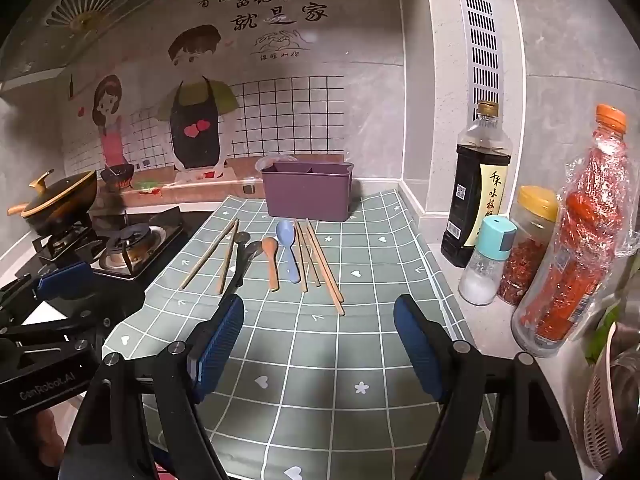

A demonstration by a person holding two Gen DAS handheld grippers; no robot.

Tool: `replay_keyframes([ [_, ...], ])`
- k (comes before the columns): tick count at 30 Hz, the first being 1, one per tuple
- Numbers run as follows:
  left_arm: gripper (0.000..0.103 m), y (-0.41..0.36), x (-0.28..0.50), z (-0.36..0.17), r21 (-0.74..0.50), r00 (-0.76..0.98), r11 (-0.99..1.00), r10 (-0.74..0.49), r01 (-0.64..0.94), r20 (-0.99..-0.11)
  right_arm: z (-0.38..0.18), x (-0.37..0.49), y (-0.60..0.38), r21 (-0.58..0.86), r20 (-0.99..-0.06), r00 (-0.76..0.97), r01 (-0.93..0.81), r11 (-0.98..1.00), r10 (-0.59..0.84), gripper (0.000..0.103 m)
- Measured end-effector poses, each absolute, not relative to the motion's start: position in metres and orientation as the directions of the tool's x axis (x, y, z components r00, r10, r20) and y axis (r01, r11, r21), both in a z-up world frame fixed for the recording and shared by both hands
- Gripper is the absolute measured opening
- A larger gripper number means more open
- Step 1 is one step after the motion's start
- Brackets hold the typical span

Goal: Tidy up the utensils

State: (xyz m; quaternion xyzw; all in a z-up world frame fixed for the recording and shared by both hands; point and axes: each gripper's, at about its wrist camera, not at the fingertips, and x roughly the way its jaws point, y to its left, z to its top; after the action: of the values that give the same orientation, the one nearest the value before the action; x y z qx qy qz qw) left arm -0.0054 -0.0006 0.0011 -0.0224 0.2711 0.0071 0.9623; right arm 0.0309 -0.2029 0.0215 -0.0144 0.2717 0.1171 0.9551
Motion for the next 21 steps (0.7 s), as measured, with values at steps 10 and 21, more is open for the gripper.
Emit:
replay_keyframes([
  [10,0.079,0.007,-0.004,-0.001,-0.048,0.847,0.999,-0.004,-0.026,-0.532,0.022,0.028,-0.202,0.041,-0.514,0.828,-0.237,0.971,0.224,0.075],
  [21,0.079,0.008,-0.006,-0.001,-0.046,0.846,0.999,-0.001,-0.027,-0.533,0.023,0.027,-0.201,0.041,-0.508,0.831,-0.238,0.970,0.225,0.075],
])
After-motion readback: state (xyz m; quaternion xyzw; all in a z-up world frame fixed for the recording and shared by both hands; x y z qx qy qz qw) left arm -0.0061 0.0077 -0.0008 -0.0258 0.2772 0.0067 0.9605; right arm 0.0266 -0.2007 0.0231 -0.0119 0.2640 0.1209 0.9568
